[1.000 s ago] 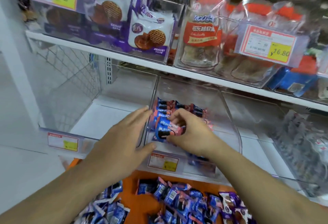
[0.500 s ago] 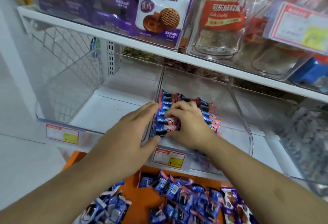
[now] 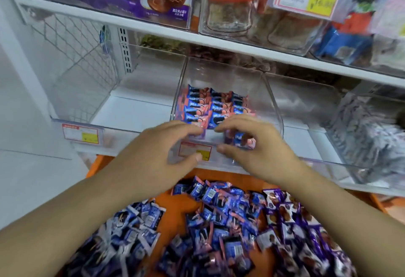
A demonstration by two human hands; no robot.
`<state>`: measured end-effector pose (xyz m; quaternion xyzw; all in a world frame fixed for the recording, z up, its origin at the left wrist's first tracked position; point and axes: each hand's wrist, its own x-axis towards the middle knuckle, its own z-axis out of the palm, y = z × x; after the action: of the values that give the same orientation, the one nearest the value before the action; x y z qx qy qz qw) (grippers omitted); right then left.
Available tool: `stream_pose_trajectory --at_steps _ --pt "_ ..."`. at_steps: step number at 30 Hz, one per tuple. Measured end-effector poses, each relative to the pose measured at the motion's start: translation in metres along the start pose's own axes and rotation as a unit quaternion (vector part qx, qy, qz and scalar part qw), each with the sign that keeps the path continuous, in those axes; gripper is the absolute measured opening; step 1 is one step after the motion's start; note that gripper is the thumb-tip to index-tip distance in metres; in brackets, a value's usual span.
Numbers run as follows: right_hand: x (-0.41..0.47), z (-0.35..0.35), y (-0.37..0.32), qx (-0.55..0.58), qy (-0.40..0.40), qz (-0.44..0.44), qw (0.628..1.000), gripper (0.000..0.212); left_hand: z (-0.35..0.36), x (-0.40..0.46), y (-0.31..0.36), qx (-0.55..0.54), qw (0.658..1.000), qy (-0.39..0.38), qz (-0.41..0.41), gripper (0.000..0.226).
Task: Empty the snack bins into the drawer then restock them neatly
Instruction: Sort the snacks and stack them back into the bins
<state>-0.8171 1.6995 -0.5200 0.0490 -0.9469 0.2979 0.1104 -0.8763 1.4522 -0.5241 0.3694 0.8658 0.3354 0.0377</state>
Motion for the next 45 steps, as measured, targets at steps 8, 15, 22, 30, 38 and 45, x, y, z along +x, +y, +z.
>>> stream_pose_trajectory --at_steps 8,15,22,30,38,45 --pt "-0.107 0.073 0.088 -0.085 -0.255 0.149 0.952 0.054 0.12 -0.028 -0.041 0.008 0.964 -0.249 -0.097 0.05" --pt "-0.108 0.153 0.186 -0.133 -0.232 0.231 0.935 0.08 0.26 -0.047 -0.114 -0.004 0.936 -0.286 -0.204 0.094" --pt "-0.106 0.205 0.214 -0.218 -0.186 0.243 0.926 0.065 0.303 -0.045 -0.139 0.012 0.924 -0.337 -0.18 0.058" --pt "-0.108 0.182 0.19 -0.072 -0.216 0.313 0.922 0.053 0.27 -0.038 -0.115 -0.119 0.91 -0.281 -0.279 0.036" --pt "-0.084 0.075 0.09 0.116 -0.258 0.212 0.935 0.065 0.146 -0.01 -0.043 -0.148 0.914 -0.26 -0.276 0.056" --pt "-0.092 -0.012 0.0 0.259 -0.119 0.208 0.936 0.047 0.055 -0.009 0.02 -0.29 0.908 -0.126 -0.276 0.026"
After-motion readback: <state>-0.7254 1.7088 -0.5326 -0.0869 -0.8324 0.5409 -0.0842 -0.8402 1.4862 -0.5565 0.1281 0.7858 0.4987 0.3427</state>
